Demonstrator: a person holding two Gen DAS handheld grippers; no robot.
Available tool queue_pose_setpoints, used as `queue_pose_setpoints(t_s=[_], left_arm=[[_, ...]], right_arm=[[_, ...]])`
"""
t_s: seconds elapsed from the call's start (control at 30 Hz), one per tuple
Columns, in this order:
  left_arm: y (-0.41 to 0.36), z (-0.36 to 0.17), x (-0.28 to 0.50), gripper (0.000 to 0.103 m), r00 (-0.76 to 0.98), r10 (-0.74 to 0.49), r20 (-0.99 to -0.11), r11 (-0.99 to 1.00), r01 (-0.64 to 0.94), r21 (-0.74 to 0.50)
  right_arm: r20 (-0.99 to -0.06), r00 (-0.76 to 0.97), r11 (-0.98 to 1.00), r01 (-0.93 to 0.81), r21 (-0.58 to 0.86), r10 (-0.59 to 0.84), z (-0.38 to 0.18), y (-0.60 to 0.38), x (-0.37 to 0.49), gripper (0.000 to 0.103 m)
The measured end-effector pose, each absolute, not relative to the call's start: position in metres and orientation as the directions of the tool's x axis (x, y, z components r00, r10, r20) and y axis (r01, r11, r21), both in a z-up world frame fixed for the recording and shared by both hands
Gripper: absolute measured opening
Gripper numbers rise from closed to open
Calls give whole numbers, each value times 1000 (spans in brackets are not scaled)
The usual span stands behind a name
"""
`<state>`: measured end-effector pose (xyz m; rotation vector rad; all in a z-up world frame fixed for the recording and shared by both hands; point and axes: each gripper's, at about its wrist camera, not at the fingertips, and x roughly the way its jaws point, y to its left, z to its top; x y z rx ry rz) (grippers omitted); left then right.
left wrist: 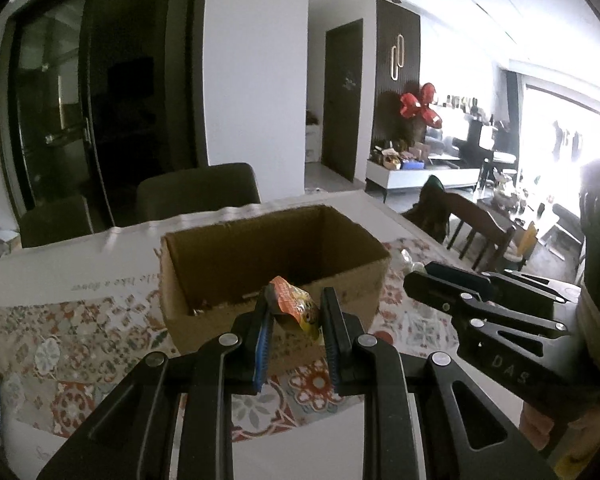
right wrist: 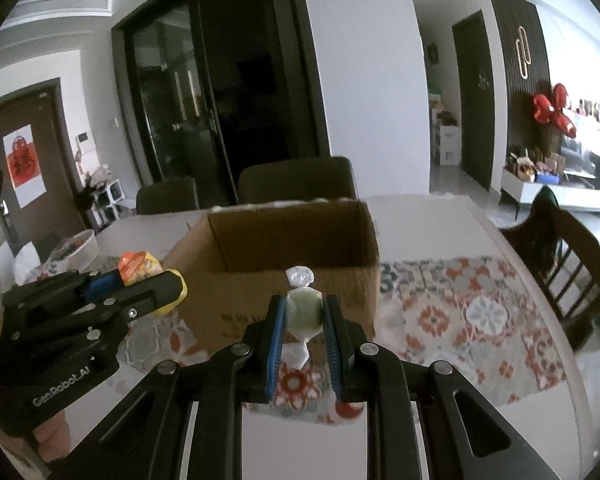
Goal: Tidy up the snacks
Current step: 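Carry both held candies into the cardboard box and open both tools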
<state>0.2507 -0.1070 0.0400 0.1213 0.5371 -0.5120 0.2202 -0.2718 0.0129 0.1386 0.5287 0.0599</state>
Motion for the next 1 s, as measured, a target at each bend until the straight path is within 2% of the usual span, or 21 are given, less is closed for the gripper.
queue_pose_setpoints(t_s=[0.43,0.83,0.9,0.93,0.97,1.0], left_arm=[[-110,50,317,24,709,-416,-569,879,474,-52],[-122,43,375,24,678,-370,-635,898,436,-57],[-123,41,380,34,682,-348,-643,905,423,-41],[-123,41,382,44,687,-336,-644,909,415,-32],[-123,41,382,49,695,-324,-642,914,406,-22],[-122,42,381,49,704,-315,-636,917,398,-14]], right_arm=[[-469,879,995,-51,91,88,41,-271,271,21],[-511,855,995,-49,91,89,36,-271,328,21],[-524,847,995,-44,85,82,34,-271,335,21],[-529,845,996,-43,83,80,32,-271,337,21],[-535,842,996,-38,81,76,31,-271,339,21],[-541,838,996,-30,80,68,30,-272,341,22]])
